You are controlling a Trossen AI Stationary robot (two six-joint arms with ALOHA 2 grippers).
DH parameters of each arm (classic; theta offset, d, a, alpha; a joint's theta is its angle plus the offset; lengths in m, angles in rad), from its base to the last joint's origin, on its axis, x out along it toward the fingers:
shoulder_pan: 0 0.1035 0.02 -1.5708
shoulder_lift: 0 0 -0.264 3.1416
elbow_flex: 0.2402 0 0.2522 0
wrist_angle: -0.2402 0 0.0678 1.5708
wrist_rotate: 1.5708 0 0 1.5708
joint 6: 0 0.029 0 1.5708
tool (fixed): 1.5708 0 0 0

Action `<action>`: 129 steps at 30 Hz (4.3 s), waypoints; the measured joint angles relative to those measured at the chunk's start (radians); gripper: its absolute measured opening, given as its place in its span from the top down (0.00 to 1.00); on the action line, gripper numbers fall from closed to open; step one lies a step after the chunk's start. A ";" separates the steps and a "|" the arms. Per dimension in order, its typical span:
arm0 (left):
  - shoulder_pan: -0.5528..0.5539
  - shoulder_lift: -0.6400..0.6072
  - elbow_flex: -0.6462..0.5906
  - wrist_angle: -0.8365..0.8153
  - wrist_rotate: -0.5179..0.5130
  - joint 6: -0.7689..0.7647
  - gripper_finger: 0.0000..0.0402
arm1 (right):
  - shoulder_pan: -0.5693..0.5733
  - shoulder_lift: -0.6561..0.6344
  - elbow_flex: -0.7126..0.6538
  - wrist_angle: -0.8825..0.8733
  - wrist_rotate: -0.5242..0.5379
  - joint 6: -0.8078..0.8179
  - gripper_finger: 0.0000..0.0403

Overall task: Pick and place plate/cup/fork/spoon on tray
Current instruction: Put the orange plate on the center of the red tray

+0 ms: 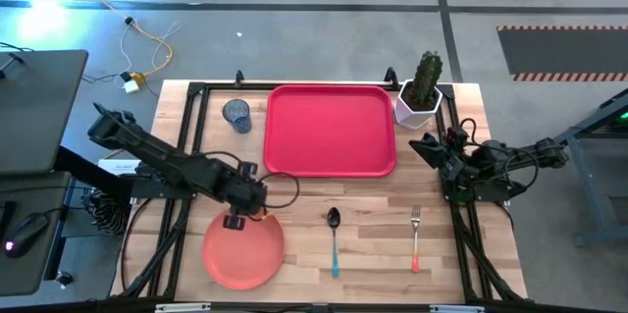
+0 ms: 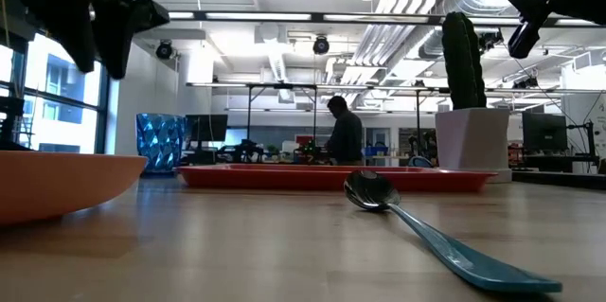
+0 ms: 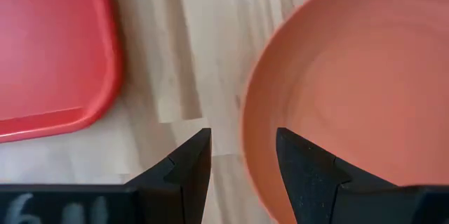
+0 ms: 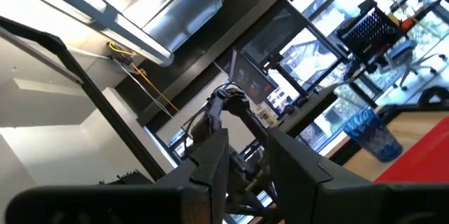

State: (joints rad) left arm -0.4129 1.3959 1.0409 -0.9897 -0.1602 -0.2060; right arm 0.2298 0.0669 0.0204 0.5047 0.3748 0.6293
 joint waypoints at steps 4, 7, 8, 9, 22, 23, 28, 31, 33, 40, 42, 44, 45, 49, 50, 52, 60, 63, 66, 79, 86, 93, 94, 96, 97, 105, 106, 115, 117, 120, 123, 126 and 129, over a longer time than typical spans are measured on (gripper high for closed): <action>0.000 0.052 0.000 0.020 0.005 0.001 0.63 | 0.000 0.000 0.000 -0.011 0.000 0.000 0.77; 0.000 0.087 0.000 0.026 0.003 0.001 0.63 | 0.000 0.000 0.000 -0.013 0.000 0.000 0.77; 0.000 0.100 0.000 0.029 0.002 0.002 0.63 | 0.000 0.000 0.000 -0.015 0.000 0.000 0.77; 0.000 0.112 0.000 0.029 0.002 0.001 0.63 | 0.000 0.000 0.000 -0.016 0.000 0.000 0.77; 0.001 0.244 0.000 0.082 0.002 0.003 0.63 | 0.000 0.000 0.000 -0.048 -0.004 0.000 0.77; 0.001 0.251 0.000 0.083 0.002 0.010 0.63 | 0.000 0.000 0.000 -0.049 -0.004 0.000 0.77; 0.004 0.281 0.000 0.106 0.002 0.033 0.63 | 0.000 0.000 0.000 -0.053 -0.004 0.000 0.77; 0.012 0.299 0.000 0.117 0.020 0.034 0.63 | 0.000 0.000 0.000 -0.055 -0.004 0.000 0.77; 0.020 0.316 0.000 0.127 0.029 0.034 0.63 | 0.000 0.000 0.000 -0.060 -0.004 0.000 0.77; 0.045 0.348 0.000 0.125 0.028 0.028 0.63 | 0.000 0.000 0.000 -0.061 -0.004 0.002 0.77; 0.048 0.348 0.000 0.124 0.028 0.027 0.63 | 0.000 0.000 0.000 -0.062 -0.004 0.002 0.77; 0.052 0.348 0.000 0.123 0.029 0.026 0.65 | 0.000 0.000 0.000 -0.063 -0.004 0.001 0.77; 0.053 0.348 0.000 0.123 0.029 0.026 0.66 | 0.000 0.000 0.000 -0.064 -0.004 0.001 0.77; 0.054 0.348 0.000 0.124 0.037 0.027 0.75 | 0.000 0.000 0.000 -0.065 -0.004 0.001 0.77; 0.054 0.348 0.000 0.124 0.038 0.026 0.78 | 0.000 0.000 0.000 -0.066 -0.004 0.001 0.77; 0.054 0.348 0.000 0.123 0.038 0.027 0.84 | 0.000 0.000 0.000 -0.067 -0.004 0.001 0.77; 0.054 0.343 0.003 0.123 0.101 0.026 0.98 | 0.000 0.000 0.000 -0.068 -0.003 0.000 0.77; 0.061 0.343 0.002 0.124 0.129 0.020 0.98 | 0.000 0.000 0.000 -0.068 -0.003 0.000 0.77; 0.079 0.337 0.001 0.122 0.152 -0.007 0.99 | 0.000 0.000 0.000 -0.068 -0.003 0.000 0.77; 0.226 0.232 0.058 0.129 0.138 -0.100 1.00 | 0.000 0.000 0.000 -0.070 -0.002 0.000 0.77; 0.321 0.179 0.075 0.217 0.110 -0.183 1.00 | 0.000 0.000 0.000 -0.077 -0.002 0.000 0.77; 0.443 0.152 0.076 0.355 0.115 -0.325 1.00 | 0.000 0.000 0.000 -0.077 -0.003 0.000 0.77; 0.463 0.152 0.076 0.374 0.115 -0.335 1.00 | 0.000 0.000 0.000 -0.077 0.003 0.000 0.77; 0.501 0.152 0.076 0.405 0.115 -0.341 1.00 | 0.000 0.000 0.000 -0.077 0.021 0.000 0.77; 0.520 0.152 0.076 0.420 0.115 -0.341 1.00 | 0.000 0.000 0.000 -0.077 0.038 0.000 0.77; 0.663 0.152 0.076 0.524 0.085 -0.368 1.00 | 0.000 0.000 0.000 -0.077 0.191 -0.001 0.77; 0.678 0.152 0.076 0.536 0.085 -0.369 1.00 | 0.000 0.000 0.000 -0.077 0.209 -0.001 0.77; 0.788 0.152 0.077 0.690 0.069 -0.322 1.00 | 0.000 0.000 0.000 -0.076 0.314 -0.009 0.77; 0.815 0.152 0.077 0.691 0.068 -0.304 1.00 | 0.000 0.000 0.000 -0.076 0.314 -0.011 0.77; 0.859 0.152 0.077 0.690 0.069 -0.273 1.00 | 0.000 0.000 0.000 -0.076 0.314 -0.013 0.77; 0.908 0.152 0.077 0.691 0.071 -0.272 1.00 | 0.000 0.000 0.000 -0.076 0.314 -0.008 0.77; 0.956 0.152 0.077 0.696 0.089 -0.279 1.00 | 0.000 0.000 0.000 -0.076 0.316 -0.008 0.77; 0.991 0.152 0.078 0.695 0.097 -0.284 1.00 | 0.000 0.000 0.000 -0.079 0.316 -0.009 0.77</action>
State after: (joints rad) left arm 0.5785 1.5482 1.1187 -0.2946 -0.0629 -0.4902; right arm 0.2298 0.0666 0.0204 0.4260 0.6910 0.6206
